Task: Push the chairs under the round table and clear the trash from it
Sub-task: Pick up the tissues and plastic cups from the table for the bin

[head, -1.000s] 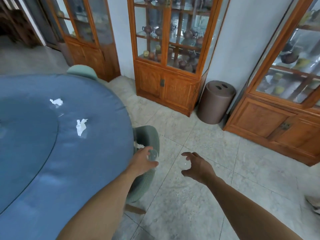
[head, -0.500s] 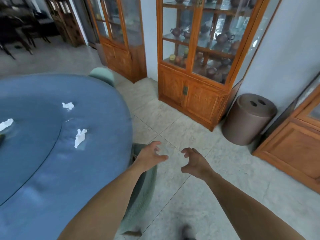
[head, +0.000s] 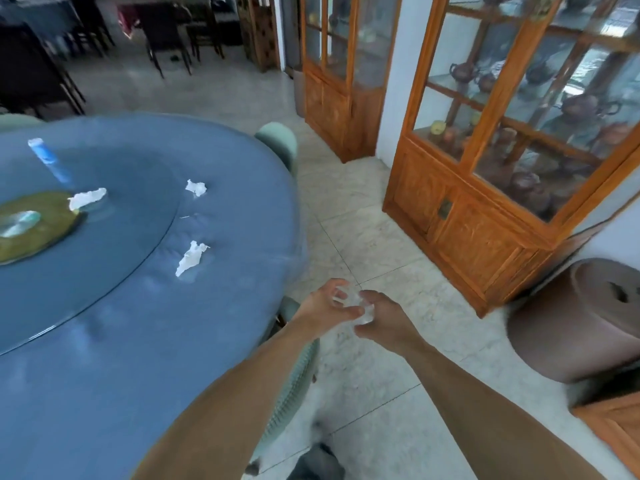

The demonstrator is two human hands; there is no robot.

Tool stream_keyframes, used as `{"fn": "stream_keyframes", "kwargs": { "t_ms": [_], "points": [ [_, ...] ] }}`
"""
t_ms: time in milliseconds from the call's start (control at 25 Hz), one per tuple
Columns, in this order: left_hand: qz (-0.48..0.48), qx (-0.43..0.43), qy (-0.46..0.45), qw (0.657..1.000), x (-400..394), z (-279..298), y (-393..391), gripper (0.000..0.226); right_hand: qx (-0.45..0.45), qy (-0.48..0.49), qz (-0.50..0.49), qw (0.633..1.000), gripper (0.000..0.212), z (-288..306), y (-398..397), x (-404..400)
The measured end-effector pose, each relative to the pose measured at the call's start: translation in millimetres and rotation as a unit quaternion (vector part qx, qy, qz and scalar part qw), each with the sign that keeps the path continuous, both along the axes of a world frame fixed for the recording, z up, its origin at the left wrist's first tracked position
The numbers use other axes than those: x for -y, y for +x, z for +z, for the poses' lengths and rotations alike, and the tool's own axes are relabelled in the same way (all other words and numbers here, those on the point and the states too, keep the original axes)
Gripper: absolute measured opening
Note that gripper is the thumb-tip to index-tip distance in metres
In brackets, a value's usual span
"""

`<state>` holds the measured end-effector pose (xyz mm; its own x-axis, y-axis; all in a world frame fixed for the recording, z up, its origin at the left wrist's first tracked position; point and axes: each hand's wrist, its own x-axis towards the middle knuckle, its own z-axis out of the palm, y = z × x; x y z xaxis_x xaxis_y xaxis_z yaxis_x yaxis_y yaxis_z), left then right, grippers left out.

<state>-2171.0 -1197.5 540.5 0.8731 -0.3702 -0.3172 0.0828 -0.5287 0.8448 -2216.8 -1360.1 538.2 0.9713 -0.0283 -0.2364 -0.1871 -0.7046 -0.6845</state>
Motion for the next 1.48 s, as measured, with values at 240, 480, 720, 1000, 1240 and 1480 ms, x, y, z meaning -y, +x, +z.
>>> {"fn": "stream_keyframes", "kwargs": {
  "t_ms": [240,480,720,1000,1240,1480],
  "points": [
    [0.014,-0.049,0.034,0.998,-14,-15,68,0.081,-0.022,0.01,0.072,0.997,0.062,-13,85,-2],
    [0.083,-0.059,0.066,0.993,-49,-25,141,0.083,-0.041,0.018,0.164,0.985,0.056,-2,177,-39],
    [0.211,-0.083,0.038,0.973,-103,-23,172,0.064,-0.042,0.015,0.248,0.968,0.049,-8,238,-103],
    [0.359,-0.133,-0.026,0.923,-136,-48,182,0.063,-0.052,-0.047,0.357,0.932,0.049,-46,300,-164],
    [0.44,-0.157,-0.021,0.884,-113,-54,229,0.064,-0.023,-0.113,0.437,0.892,0.06,-67,378,-152],
    [0.475,-0.138,0.212,0.843,-102,-57,257,0.05,-0.052,-0.101,0.471,0.875,0.066,-60,455,-131]
  ]
}}
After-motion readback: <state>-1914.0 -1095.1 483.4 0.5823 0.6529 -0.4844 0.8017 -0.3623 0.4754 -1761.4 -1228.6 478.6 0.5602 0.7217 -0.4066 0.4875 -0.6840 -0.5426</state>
